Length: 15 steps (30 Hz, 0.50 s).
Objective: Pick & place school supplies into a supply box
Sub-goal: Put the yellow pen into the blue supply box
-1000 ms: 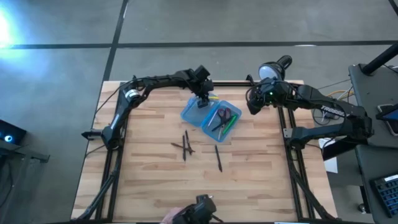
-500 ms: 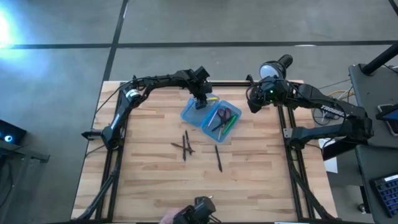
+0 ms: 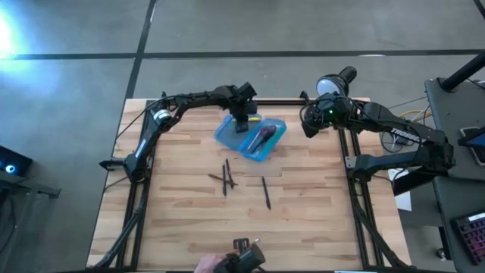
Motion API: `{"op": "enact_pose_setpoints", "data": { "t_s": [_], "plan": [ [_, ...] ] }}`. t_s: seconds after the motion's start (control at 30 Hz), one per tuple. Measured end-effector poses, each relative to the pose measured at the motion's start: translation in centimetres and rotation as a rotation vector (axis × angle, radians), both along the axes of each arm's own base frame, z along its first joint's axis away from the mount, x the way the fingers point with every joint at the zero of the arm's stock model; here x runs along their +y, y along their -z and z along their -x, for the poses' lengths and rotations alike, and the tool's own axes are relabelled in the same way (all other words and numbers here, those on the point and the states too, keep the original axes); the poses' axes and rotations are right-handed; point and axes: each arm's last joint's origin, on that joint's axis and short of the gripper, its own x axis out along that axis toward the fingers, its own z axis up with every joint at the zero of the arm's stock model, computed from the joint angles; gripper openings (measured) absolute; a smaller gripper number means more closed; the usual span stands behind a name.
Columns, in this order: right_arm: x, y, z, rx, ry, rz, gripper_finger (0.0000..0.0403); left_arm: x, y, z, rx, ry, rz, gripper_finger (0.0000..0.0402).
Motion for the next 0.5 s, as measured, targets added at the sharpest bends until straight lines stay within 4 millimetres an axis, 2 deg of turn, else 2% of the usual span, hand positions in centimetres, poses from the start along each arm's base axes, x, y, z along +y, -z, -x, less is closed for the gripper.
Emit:
{"op": "enact_pose_setpoints", "data": {
  "t_s": [0.1, 0.23, 0.37, 0.43, 0.5],
  "plan": [
    [0.0, 0.0, 0.0, 0.001, -0.001, 0.001, 0.0224, -0.3, -1.4, -0.4, -0.022, -0.026, 0.011, 0.0012],
    [0.0, 0.0, 0.0, 0.014, -0.020, 0.013, 0.0224, -0.4, -4.9, -0.8, -0.093, -0.081, 0.016, 0.0012],
    [0.0, -0.1, 0.1, 0.016, -0.026, 0.023, 0.0224, -0.7, -7.9, -0.9, -0.148, -0.264, 0.138, 0.0012],
    [0.0, -0.2, 0.2, 0.008, -0.005, 0.035, 0.0224, -1.4, -9.0, -1.2, -0.183, -0.376, 0.227, 0.0012],
    [0.1, -0.4, 0.5, -0.012, 0.032, 0.039, 0.0224, -3.1, -9.7, -2.0, -0.195, -0.437, 0.290, 0.0012]
  ]
}}
